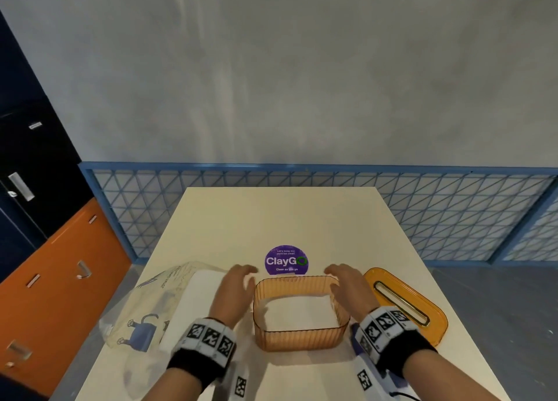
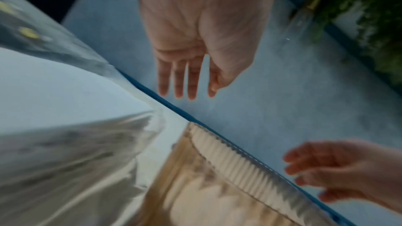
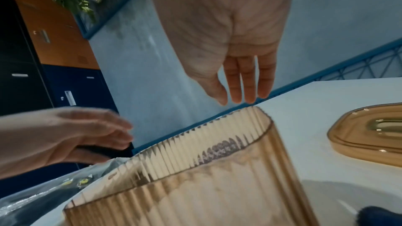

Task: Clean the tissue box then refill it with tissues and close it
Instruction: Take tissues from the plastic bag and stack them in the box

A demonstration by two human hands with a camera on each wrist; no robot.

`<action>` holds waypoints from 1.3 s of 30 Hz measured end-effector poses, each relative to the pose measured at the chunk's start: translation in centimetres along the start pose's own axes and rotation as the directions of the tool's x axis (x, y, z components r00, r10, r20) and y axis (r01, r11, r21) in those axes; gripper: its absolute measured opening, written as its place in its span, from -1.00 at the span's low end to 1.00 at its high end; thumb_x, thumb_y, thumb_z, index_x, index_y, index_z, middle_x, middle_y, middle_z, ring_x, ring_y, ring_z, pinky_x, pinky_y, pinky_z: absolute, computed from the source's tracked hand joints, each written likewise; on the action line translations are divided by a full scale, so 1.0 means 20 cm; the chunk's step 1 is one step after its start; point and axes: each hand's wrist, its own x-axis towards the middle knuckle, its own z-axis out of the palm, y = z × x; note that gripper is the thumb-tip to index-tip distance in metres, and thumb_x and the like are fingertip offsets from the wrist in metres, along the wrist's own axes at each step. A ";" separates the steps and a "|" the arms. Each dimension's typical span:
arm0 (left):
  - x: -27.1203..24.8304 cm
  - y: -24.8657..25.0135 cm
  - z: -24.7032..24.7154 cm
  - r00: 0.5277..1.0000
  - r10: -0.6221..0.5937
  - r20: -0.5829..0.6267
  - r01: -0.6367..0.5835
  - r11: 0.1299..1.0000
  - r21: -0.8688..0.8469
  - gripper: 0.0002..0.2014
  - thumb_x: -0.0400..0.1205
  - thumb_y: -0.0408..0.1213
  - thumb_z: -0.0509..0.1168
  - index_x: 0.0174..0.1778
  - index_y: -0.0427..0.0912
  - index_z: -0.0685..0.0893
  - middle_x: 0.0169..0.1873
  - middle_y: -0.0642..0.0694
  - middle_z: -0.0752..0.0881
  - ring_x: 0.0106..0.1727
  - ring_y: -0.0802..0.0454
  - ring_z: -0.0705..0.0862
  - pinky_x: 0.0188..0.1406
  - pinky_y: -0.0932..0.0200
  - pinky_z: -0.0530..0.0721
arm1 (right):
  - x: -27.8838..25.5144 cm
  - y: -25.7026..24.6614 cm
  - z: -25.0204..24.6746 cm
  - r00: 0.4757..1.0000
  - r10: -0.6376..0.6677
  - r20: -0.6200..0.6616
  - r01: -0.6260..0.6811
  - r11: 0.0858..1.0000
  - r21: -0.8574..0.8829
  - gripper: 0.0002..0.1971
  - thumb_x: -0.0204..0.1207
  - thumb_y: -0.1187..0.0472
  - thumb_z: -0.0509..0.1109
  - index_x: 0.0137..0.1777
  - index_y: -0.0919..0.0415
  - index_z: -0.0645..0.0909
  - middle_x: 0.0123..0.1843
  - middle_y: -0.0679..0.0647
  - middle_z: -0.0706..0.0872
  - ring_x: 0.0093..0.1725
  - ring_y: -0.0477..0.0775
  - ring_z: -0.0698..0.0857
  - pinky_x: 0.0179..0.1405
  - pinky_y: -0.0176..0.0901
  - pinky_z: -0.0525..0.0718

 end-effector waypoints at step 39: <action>-0.15 -0.30 0.02 0.935 -0.351 -0.058 0.309 0.723 0.618 -0.66 0.70 -0.41 0.02 0.40 -0.14 0.34 0.33 -0.09 0.43 0.35 -0.03 0.49 0.15 0.05 0.60 | -0.11 0.05 -0.01 0.945 0.201 0.259 -0.200 0.979 -0.032 -0.44 0.69 0.27 0.10 0.66 0.15 0.04 0.40 0.24 0.59 0.37 0.15 0.57 0.25 -0.22 0.52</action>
